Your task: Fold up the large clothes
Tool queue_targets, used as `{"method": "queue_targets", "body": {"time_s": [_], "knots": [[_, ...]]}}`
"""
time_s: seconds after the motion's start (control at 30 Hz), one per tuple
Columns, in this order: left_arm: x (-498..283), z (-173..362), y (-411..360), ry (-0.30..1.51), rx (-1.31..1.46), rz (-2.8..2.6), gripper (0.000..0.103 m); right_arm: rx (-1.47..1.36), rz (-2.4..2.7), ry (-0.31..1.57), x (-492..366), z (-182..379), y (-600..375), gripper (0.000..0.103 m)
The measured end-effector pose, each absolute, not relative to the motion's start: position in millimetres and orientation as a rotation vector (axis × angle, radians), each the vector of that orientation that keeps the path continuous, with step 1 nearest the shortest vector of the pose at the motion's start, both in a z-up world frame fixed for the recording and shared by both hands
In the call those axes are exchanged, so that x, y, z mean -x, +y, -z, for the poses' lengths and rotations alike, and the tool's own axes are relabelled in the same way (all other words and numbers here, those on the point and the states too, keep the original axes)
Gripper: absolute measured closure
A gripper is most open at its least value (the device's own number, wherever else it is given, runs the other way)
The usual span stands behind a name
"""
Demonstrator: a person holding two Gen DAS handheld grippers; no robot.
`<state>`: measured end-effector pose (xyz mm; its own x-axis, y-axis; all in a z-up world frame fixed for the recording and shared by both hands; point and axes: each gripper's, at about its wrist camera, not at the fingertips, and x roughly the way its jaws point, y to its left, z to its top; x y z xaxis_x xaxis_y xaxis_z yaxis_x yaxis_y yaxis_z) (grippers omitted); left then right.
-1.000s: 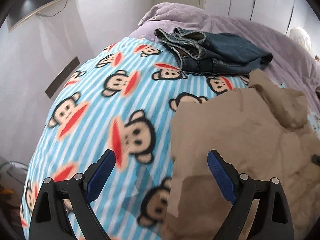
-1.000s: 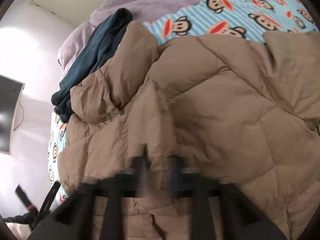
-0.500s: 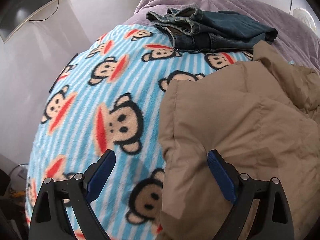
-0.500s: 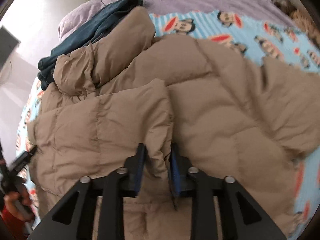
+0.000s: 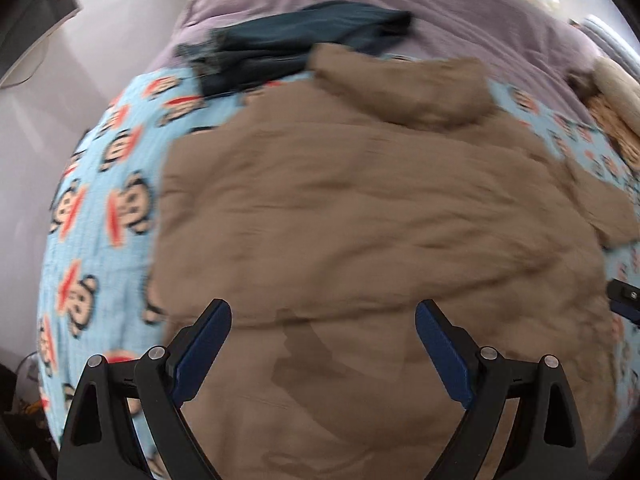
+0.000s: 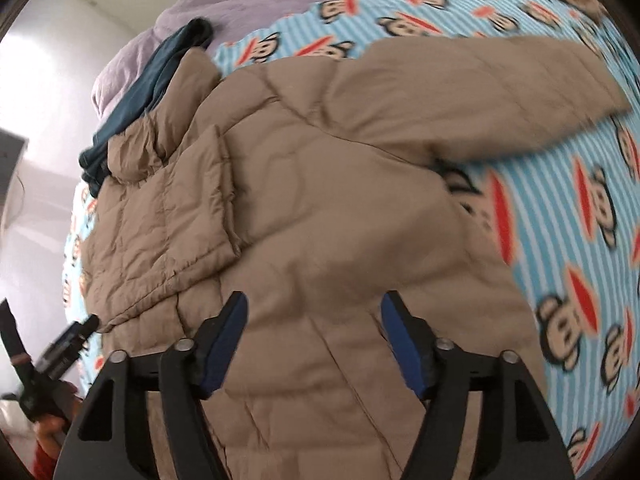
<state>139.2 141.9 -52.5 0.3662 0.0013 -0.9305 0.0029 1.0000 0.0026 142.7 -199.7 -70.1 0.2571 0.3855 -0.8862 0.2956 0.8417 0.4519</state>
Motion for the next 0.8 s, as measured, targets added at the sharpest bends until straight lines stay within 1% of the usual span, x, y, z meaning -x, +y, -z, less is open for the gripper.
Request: {"method": "queue_targets", "body": {"time_s": [0.2,0.37,0.5,0.53,0.57,0.6,0.67,0.8], "knots": [[-127.4,47.8,67.7,1.213,-0.026,0.095,0.009,-0.707,-0.030,1.306,-114.7,69.7,-246.4,0.023],[-123.4,51.4,27.2,1.242,-0.016,0.134,0.009,-0.760,-0.008,1.303,-99.8,76.5,-277.6,0.023],[-122.5,51.2,0.8,1.232,-0.008,0.148,0.009,-0.792,-0.003,1.300,-94.8,84.6,-298.6,0.023],[-123.7,51.5,-3.9,1.230,-0.009,0.150,0.005,-0.802,-0.002,1.300,-94.9,87.4,-303.6,0.022],[-125.0,52.0,-11.8,1.234,-0.015,0.151,0.000,-0.815,-0.001,1.299,-95.0,90.5,-309.7,0.022],[-125.3,52.0,-16.3,1.229,-0.015,0.157,0.000,-0.831,-0.005,1.296,-95.2,93.3,-315.5,0.020],[-126.8,51.2,-32.1,1.222,-0.026,0.173,0.000,-0.863,-0.013,1.284,-96.0,97.8,-326.3,0.010],[-129.6,53.6,-56.8,1.231,-0.052,0.185,0.000,-0.889,-0.010,1.275,-102.1,106.4,-345.6,0.010]]}}
